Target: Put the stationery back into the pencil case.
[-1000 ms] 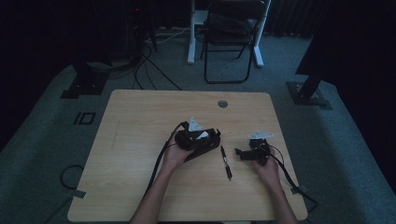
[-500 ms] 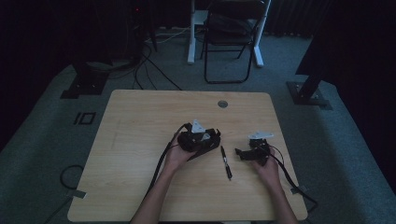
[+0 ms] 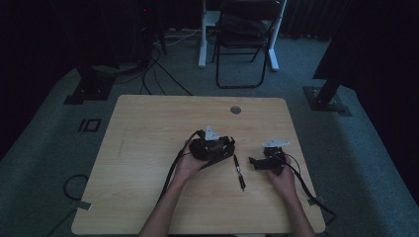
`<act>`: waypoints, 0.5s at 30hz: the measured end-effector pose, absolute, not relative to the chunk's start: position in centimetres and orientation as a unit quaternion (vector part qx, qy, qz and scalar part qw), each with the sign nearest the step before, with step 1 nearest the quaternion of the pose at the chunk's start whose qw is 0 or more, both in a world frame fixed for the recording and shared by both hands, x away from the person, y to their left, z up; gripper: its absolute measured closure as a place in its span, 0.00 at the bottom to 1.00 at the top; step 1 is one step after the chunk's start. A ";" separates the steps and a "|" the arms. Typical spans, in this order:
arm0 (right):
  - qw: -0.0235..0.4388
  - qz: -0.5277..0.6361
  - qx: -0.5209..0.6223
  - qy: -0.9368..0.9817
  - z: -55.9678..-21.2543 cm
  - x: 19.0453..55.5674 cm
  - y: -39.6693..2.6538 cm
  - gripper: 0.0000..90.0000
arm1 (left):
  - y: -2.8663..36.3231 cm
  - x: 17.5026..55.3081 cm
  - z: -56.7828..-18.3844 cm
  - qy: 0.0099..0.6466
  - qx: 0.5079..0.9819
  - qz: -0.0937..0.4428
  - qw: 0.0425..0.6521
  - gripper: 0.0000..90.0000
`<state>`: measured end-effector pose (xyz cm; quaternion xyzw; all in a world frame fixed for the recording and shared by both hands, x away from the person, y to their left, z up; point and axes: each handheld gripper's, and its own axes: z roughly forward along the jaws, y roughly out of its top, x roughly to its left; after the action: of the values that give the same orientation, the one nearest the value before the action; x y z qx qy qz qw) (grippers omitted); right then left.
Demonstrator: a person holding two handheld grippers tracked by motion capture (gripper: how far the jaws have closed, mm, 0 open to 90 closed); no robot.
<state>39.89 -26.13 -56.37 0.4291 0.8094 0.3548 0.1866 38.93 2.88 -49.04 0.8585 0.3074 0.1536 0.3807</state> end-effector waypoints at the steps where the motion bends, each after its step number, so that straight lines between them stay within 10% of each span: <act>1: 0.187 0.355 0.429 0.809 -56.4 39.9 -26.1 0.13 | 2.9 38.8 -49.0 0.307 0.857 0.154 0.385 0.68; 15: 0.187 0.355 0.428 0.810 -56.4 39.9 -26.1 0.13 | 2.5 37.7 -48.0 0.302 0.846 0.159 0.410 0.62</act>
<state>39.90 -26.14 -56.37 0.4283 0.8097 0.3548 0.1874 37.68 2.50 -47.95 0.8461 0.3018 0.1585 0.4098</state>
